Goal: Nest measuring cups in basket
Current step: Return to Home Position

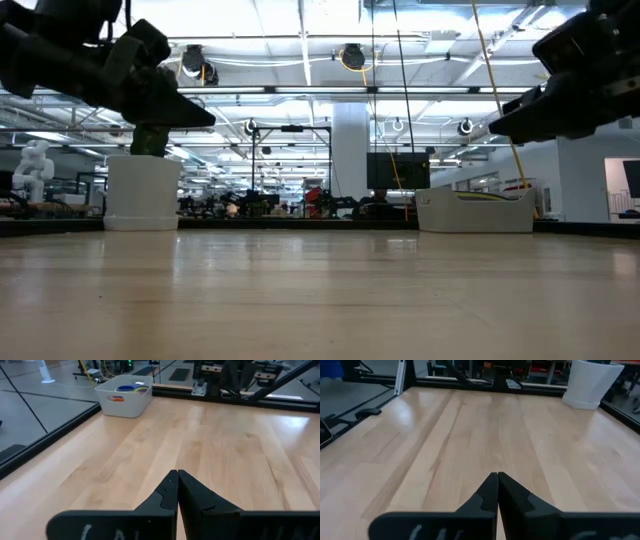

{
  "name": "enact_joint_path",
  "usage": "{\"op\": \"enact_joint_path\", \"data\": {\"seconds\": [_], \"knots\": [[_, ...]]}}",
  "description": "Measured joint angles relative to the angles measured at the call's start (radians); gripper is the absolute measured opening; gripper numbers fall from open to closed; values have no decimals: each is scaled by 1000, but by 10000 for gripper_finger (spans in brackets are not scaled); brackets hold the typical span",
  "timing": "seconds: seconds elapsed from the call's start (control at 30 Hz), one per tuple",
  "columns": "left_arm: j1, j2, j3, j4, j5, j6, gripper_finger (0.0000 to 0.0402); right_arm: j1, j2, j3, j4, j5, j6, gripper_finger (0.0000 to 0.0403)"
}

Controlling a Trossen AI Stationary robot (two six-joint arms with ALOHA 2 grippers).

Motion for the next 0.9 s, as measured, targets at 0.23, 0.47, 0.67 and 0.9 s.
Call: {"op": "enact_joint_path", "data": {"seconds": [0.23,0.47,0.67,0.9], "knots": [[20,-70,-76,22,-2,12,6,-60,-127,-91,32,-59,-27,0],[35,-145,-134,22,-2,4,10,-157,-240,-99,-25,-245,-88,0],[35,-209,-177,23,-1,23,8,-241,-296,-101,-45,-317,-136,0],[35,-273,-215,-21,0,24,4,-275,-320,-102,-46,-382,-152,0]]}}
